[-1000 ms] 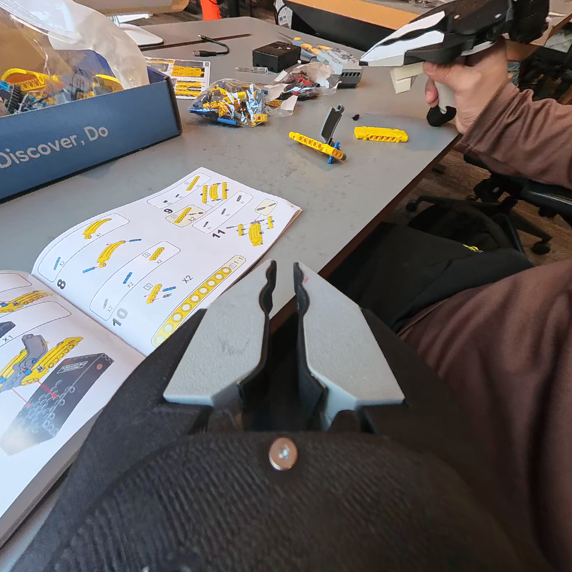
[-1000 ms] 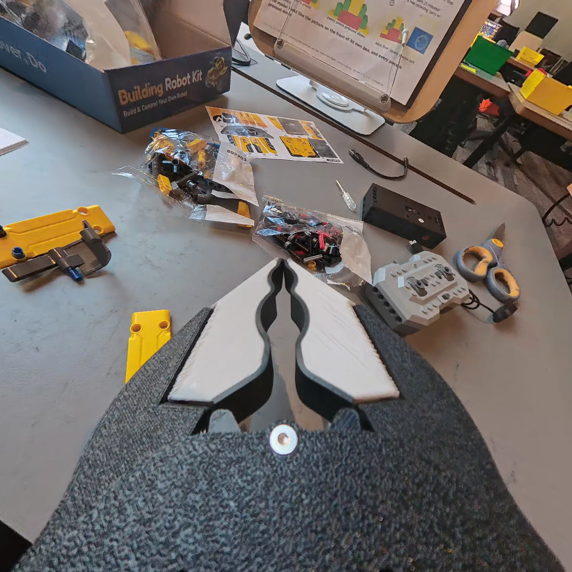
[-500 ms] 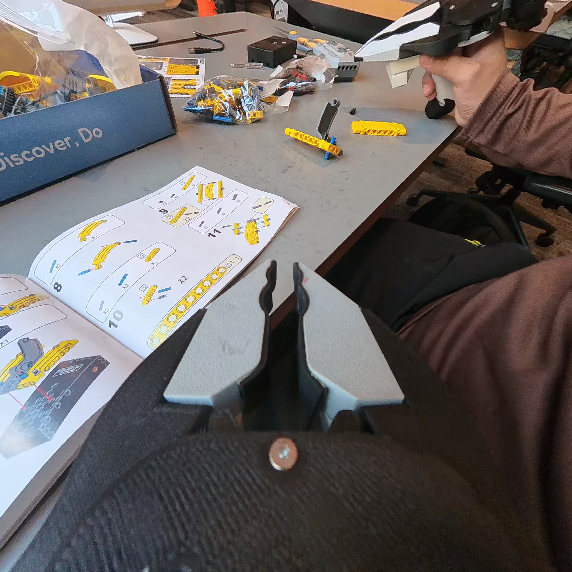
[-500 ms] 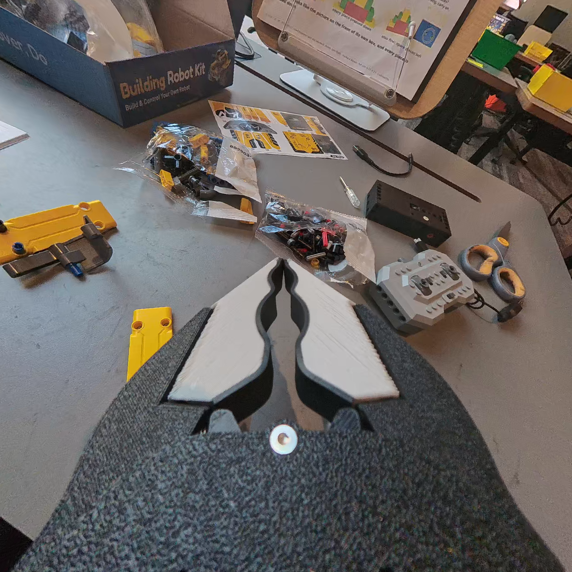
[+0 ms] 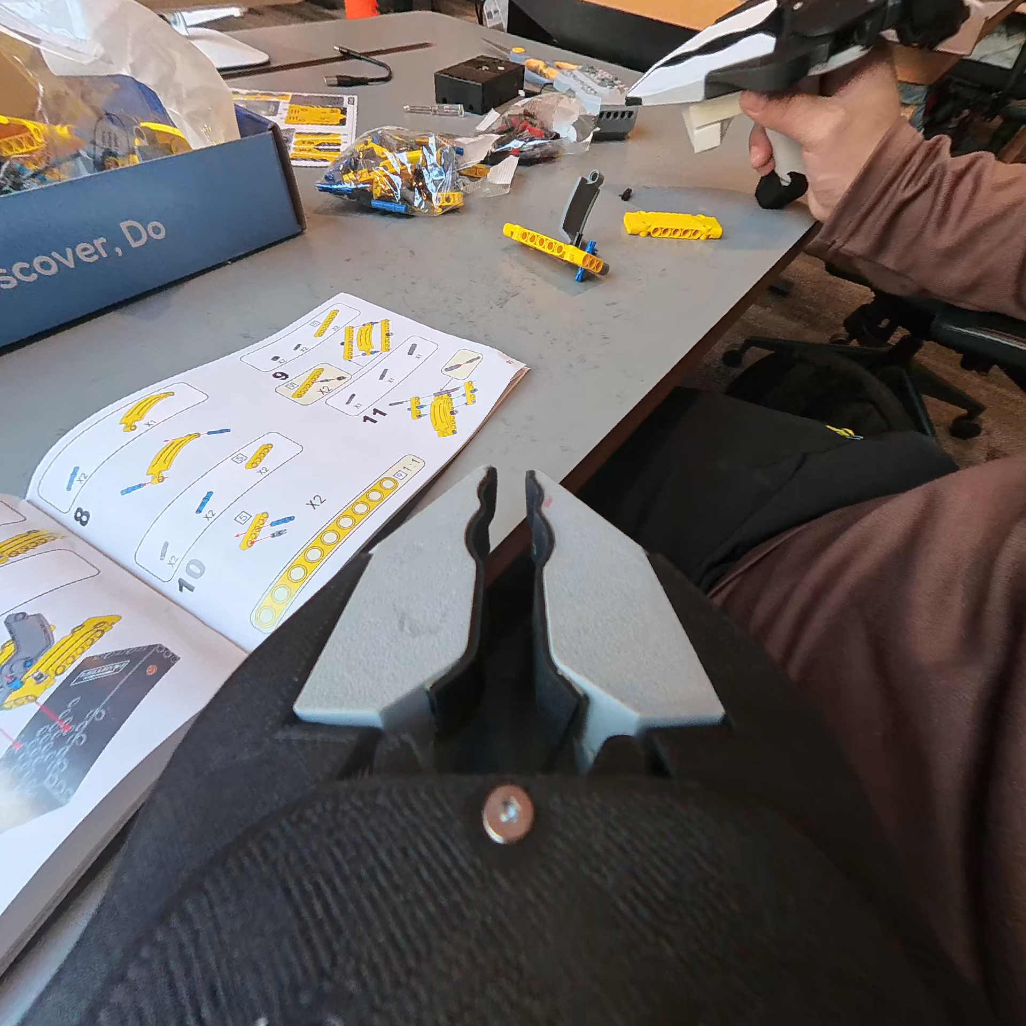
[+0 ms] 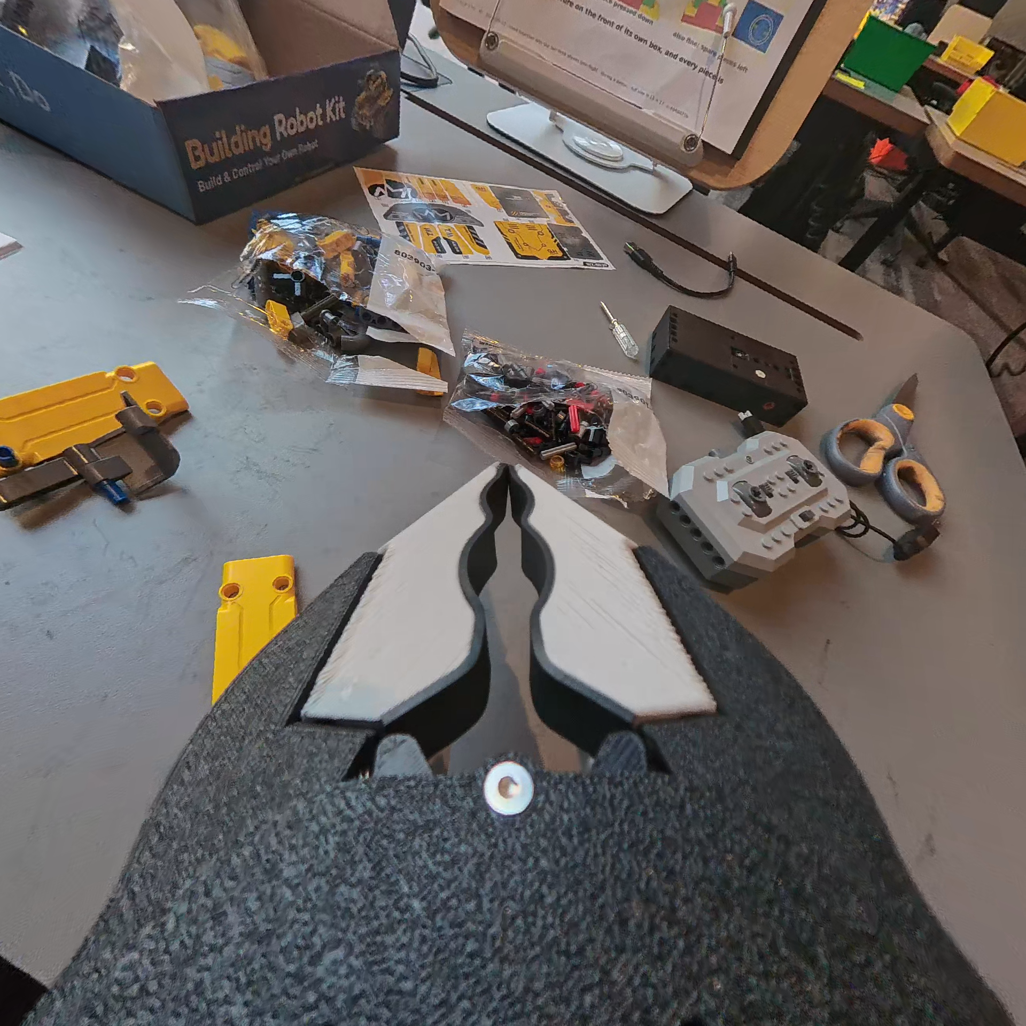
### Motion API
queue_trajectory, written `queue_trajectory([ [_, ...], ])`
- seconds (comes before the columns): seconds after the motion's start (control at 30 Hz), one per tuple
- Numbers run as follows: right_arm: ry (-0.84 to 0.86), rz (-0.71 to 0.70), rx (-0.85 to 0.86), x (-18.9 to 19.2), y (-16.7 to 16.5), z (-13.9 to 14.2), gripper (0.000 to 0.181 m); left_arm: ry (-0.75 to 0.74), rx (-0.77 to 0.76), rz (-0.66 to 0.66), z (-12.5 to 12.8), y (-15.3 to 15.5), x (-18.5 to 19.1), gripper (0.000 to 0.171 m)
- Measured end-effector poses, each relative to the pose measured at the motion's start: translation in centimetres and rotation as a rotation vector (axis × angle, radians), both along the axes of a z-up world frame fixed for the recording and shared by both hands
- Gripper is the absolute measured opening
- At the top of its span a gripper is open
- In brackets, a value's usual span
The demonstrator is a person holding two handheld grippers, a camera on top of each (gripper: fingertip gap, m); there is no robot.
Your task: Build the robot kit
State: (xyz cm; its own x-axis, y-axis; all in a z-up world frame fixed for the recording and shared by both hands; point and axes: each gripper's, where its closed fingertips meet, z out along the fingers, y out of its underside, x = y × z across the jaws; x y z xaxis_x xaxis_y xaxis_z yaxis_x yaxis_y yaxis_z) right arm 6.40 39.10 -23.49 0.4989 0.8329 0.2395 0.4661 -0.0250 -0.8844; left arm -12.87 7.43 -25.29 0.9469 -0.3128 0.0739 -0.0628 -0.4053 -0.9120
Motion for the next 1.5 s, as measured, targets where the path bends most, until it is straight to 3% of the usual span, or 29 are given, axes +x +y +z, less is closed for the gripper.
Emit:
queue_trajectory([
  [0.4,-0.055,-0.102,-0.16,-0.6,3.5,-1.2,0.003,0.006,-0.027,0.009,-0.8,0.5,-0.1,0.007],
  [0.57,-0.128,-0.013,-0.285,-2.8,4.2,-2.7,0.007,0.008,-0.038,0.019,-1.1,0.7,-0.3,0.007],
  [0.77,-0.286,0.061,-0.284,-3.6,4.5,-5.3,0.01,0.003,-0.046,0.025,-1.3,0.8,-0.4,0.007],
  [1.0,-0.339,0.089,-0.201,-3.4,4.7,-5.3,0.018,-0.02,-0.054,0.013,-1.4,0.9,-0.2,0.007],
  [1.2,-0.316,0.171,-0.272,-3.9,3.8,-5.5,0.009,-0.033,-0.054,0.011,-1.4,0.8,-0.3,0.007],
  [1.5,-0.308,0.181,-0.247,-3.7,3.4,-5.2,0.004,-0.033,-0.057,0.008,-1.4,0.8,-0.2,0.007],
])
